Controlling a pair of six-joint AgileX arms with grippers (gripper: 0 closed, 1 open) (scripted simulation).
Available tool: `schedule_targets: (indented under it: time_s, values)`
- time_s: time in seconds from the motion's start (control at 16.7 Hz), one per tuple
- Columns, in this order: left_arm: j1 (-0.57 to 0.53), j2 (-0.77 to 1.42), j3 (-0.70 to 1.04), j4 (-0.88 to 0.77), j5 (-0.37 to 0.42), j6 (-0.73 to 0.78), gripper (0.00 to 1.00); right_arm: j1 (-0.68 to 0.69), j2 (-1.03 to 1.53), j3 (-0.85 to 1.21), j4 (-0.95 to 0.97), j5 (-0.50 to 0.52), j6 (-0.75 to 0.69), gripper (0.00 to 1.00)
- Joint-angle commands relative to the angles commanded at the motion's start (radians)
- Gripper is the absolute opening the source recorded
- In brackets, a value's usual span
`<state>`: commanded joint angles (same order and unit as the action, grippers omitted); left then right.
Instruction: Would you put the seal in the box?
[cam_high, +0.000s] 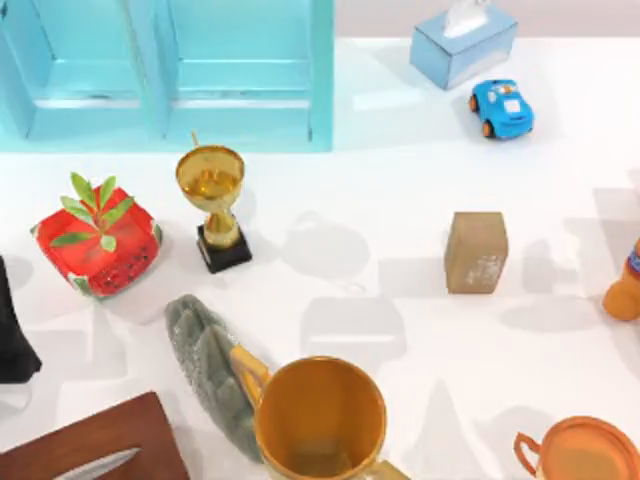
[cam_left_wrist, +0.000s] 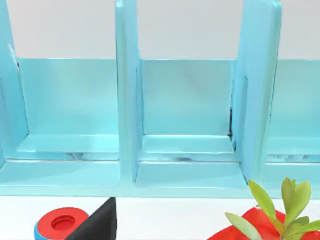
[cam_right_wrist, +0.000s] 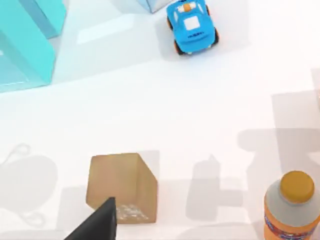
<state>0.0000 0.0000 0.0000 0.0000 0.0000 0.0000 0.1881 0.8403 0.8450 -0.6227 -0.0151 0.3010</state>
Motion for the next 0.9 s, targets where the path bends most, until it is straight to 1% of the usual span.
schedule_targets:
  time_s: [0.3,0.48,0.72,0.9]
  values:
    - [0.0,0.0,0.0,0.0,0.0,0.0,1.0,0.094,0.478,0.506,-0.248,-0.005,0.101,1.0]
    - [0.0,0.0,0.0,0.0,0.0,0.0,1.0,0.147,0.773,0.761,-0.397,-0.003,0.14,1.0]
    - [0.0,0.0,0.0,0.0,0.0,0.0,1.0,0.204,1.106,0.994,-0.59,0.003,0.16,1.0]
    - [0.0,0.0,0.0,0.0,0.0,0.0,1.0,0.232,1.256,1.081,-0.699,0.009,0.155,1.0]
